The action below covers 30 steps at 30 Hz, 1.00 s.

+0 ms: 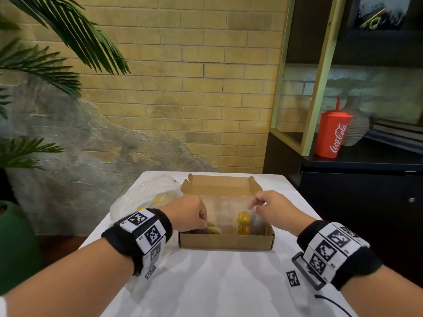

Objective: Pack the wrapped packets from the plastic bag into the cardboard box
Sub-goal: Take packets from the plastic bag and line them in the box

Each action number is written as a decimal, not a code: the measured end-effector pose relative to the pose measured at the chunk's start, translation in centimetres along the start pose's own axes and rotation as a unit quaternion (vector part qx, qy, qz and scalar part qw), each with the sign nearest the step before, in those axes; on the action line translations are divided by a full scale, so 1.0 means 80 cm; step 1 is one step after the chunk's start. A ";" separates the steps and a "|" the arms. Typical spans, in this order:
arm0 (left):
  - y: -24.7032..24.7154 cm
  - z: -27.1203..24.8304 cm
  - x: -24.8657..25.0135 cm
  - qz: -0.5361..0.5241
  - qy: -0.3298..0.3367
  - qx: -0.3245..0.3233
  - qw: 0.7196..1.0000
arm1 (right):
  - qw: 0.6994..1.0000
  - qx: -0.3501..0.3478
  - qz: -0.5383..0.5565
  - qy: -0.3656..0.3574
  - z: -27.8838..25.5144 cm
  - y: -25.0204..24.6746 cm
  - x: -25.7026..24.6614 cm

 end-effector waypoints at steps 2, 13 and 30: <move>-0.001 0.001 0.000 0.005 -0.001 0.004 1.000 | 1.000 0.006 -0.017 -0.007 0.003 -0.002 0.000; -0.001 -0.001 0.002 0.022 0.002 0.005 1.000 | 0.984 -0.101 -0.144 -0.010 0.002 0.017 0.004; -0.012 -0.005 0.015 0.086 0.012 0.077 0.993 | 0.955 -0.072 -0.281 -0.060 -0.001 0.015 -0.020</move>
Point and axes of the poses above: each hand's wrist, its own z-axis towards the middle knuckle, its own y-axis out of the palm, x = y × z, the point moved 6 cm from there along z, towards the middle knuckle, and after that the axes turned 14 degrees about -y, right-handed, at the moved point
